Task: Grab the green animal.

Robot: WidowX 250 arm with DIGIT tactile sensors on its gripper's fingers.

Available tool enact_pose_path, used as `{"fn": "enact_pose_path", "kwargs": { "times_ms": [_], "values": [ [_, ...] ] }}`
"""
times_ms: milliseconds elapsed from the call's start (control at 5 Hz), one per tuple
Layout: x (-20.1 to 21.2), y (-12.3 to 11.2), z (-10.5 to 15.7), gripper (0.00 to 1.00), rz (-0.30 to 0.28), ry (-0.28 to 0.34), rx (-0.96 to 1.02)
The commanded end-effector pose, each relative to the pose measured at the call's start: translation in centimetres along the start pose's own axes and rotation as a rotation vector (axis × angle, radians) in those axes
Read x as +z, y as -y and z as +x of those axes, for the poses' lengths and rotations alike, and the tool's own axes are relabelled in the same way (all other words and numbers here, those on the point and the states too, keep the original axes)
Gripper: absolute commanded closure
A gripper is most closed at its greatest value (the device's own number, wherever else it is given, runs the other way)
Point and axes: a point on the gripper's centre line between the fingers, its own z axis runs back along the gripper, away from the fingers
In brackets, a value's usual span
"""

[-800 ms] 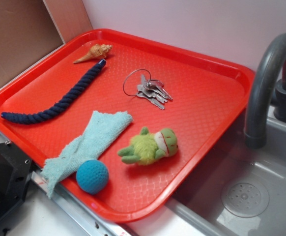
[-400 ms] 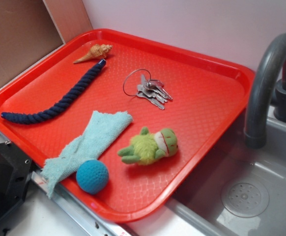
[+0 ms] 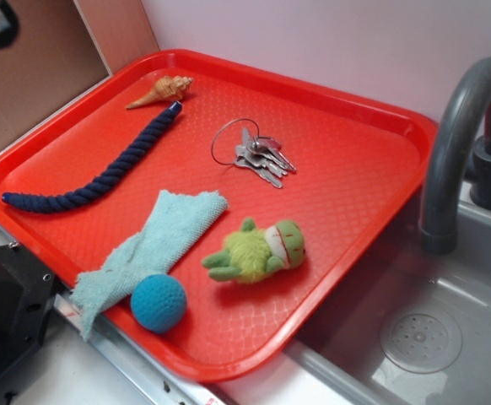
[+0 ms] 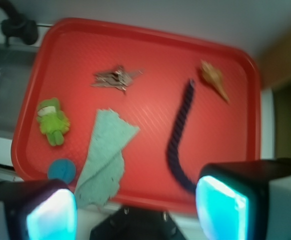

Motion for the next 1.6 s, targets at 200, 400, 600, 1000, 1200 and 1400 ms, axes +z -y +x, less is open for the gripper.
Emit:
{"fn": "enact_pose_path", "kwargs": {
  "times_ms": [200,400,600,1000,1200,1400],
  "values": [
    [-5.8,6.6,3.2,0.00,-0.093,-0.029,-0.310],
    [-8.5,7.4,3.8,0.00,-0.085,-0.080,-0.325],
    [-12.7,8.7,4.6,0.00,-0.172,-0.144,-0.401],
    [-17.8,10.3,4.7,0.00,-0.222,-0.273,-0.460],
    [-19.5,10.9,4.0,0.00,-0.226,-0.319,-0.503],
    [-20.8,11.4,3.5,0.00,-0.203,-0.349,-0.528]
  ]
}}
